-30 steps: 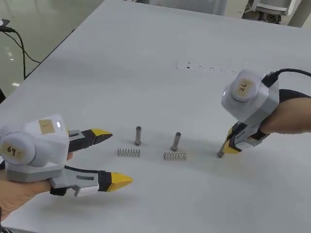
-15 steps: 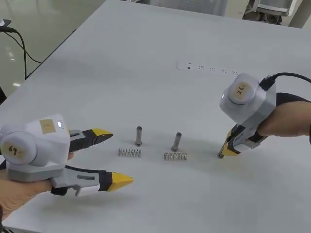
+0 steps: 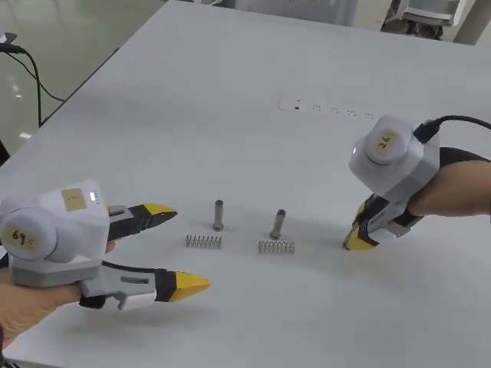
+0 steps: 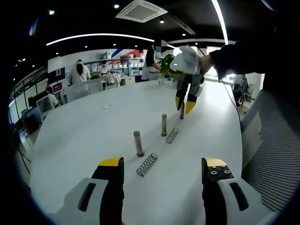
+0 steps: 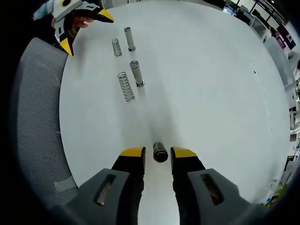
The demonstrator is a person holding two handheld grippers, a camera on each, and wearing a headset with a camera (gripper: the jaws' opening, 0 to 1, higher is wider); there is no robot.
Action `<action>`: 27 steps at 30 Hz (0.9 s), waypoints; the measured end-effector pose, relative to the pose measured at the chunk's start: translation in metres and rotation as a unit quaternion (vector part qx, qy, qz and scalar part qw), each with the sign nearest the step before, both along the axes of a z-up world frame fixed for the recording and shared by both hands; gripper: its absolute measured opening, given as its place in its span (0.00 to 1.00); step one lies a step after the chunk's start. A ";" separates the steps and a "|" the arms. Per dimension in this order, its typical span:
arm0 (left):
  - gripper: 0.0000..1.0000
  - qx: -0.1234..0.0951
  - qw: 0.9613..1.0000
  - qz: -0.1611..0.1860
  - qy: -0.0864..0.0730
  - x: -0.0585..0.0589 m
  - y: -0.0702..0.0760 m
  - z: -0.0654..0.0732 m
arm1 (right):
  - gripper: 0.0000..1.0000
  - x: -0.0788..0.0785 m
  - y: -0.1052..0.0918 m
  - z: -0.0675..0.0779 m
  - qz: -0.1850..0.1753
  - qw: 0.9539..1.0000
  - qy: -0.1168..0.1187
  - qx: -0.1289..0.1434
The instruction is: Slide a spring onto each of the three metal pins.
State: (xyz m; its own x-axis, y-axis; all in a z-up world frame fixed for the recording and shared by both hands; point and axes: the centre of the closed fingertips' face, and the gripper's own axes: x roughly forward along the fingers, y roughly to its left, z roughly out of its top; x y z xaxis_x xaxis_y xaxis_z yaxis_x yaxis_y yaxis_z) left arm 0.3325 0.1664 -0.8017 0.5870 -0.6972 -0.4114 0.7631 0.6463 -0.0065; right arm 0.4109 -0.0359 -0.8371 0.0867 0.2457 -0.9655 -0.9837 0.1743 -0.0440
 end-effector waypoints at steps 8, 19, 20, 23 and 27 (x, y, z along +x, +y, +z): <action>0.66 0.000 1.000 -0.001 -0.001 0.000 -0.001 0.001 | 0.28 0.000 0.006 0.010 0.013 1.000 -0.011 0.013; 0.65 -0.001 1.000 -0.001 -0.003 0.000 -0.001 0.003 | 0.29 -0.006 0.032 0.023 0.037 0.998 -0.017 0.039; 0.65 -0.001 1.000 -0.001 -0.003 0.000 -0.001 0.003 | 0.28 -0.007 0.034 0.023 0.039 0.998 -0.016 0.039; 0.65 -0.002 1.000 0.000 -0.003 0.000 -0.001 0.003 | 0.28 -0.010 0.040 0.023 0.048 0.998 -0.016 0.041; 0.65 -0.001 1.000 -0.001 -0.004 -0.001 -0.001 0.004 | 0.28 -0.014 0.048 0.022 0.058 0.997 -0.014 0.044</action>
State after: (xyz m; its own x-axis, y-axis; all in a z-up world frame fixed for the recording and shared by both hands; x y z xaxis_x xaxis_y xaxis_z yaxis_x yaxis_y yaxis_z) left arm 0.3316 0.1655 -0.7976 0.5892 -0.6990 -0.4053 0.7639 0.6454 -0.0026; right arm 0.3973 0.0126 -0.8146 0.0800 0.3396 -0.9372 -0.9961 0.0632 -0.0621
